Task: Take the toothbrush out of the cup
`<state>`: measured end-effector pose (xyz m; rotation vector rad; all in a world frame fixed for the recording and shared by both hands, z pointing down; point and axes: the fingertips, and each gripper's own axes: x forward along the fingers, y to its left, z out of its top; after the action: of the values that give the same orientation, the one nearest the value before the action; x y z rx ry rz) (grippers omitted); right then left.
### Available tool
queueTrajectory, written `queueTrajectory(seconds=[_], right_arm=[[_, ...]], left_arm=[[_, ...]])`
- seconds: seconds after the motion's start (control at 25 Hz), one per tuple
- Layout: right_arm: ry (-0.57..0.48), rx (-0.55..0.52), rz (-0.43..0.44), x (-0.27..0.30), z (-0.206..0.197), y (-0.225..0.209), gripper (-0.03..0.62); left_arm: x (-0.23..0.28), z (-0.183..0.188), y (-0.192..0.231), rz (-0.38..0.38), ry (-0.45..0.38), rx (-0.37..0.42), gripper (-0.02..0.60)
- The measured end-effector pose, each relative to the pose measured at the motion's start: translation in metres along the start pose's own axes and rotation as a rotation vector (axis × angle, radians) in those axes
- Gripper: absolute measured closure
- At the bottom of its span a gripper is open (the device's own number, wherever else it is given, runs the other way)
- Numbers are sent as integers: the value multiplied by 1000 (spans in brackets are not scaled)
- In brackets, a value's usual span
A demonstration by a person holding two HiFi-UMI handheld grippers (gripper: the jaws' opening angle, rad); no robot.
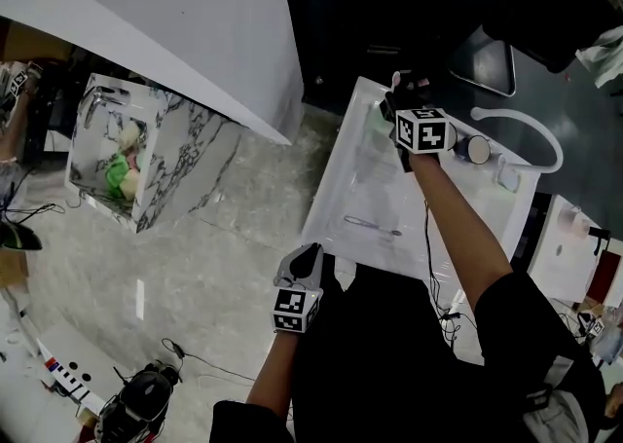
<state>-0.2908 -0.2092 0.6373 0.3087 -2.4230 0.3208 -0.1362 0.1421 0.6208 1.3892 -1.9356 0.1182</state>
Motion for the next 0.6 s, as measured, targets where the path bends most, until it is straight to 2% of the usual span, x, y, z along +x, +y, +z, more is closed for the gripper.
queueTrajectory(seconds=[0.28,0.6], right_arm=[[-118,19,-35,-28,33,4,557],[-262,-24,-38,-106,91,22,557]], left_arm=[[-12,3,2,-24,-10,10,551],[-12,41,0,-109,-85,57,551]])
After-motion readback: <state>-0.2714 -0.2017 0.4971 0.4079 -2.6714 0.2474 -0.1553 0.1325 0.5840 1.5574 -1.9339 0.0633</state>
